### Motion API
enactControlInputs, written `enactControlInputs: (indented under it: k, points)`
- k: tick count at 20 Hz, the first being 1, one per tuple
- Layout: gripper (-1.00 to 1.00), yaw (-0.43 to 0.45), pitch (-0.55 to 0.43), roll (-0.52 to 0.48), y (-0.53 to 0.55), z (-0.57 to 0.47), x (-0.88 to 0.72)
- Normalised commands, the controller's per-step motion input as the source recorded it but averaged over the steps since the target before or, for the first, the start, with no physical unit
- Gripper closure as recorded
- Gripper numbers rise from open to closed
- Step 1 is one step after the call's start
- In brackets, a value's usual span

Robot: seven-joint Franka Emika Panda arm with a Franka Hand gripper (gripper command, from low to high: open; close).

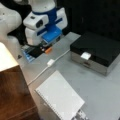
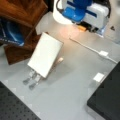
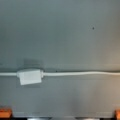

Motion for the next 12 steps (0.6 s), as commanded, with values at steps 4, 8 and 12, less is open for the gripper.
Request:
enactControlInputs:
  k: [4,8,12]
  points:
    - [-1.00,0.112,0.103,0.021,-0.01,-0.02,0.00]
    - [-1.00,0.092,0.114,0.023,-0.01,0.01,0.00]
    - [-1.00,0.082,0.101,0.021,-0.01,0.03,0.02]
